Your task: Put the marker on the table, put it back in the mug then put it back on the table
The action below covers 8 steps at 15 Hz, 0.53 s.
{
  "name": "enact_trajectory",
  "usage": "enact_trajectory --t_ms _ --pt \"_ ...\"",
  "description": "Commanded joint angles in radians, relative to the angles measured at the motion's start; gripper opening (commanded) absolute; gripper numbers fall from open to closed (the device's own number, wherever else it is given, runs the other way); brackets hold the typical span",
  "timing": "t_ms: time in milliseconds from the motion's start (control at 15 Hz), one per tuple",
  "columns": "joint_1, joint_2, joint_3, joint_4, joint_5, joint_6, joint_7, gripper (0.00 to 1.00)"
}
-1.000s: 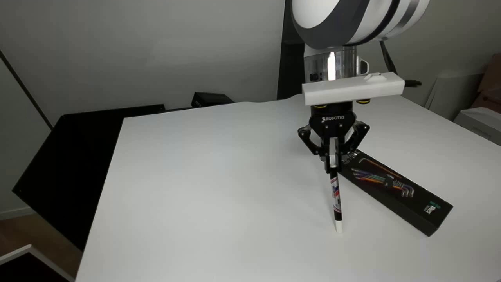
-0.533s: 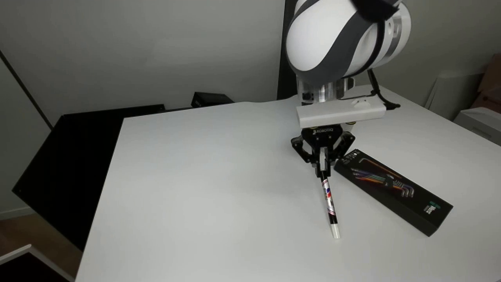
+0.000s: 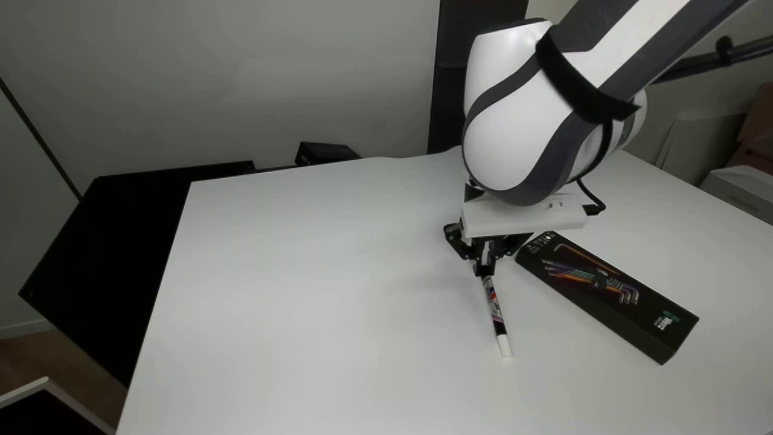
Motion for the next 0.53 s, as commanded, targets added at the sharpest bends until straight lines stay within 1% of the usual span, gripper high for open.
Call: enact_trajectory --t_ms 0,67,333,467 --pt "0.049 -0.011 -0.047 -0.05 -0.028 0.089 0.044 0.55" --pt "0.06 -0.015 -0.059 -0.056 -0.026 0.098 0.051 0.58" --pt "0.09 -0.057 -0.084 -0.064 -0.021 0.068 0.071 0.83" --pt "0.089 -0.094 -0.082 -0.073 -0.021 0.044 0.064 0.95"
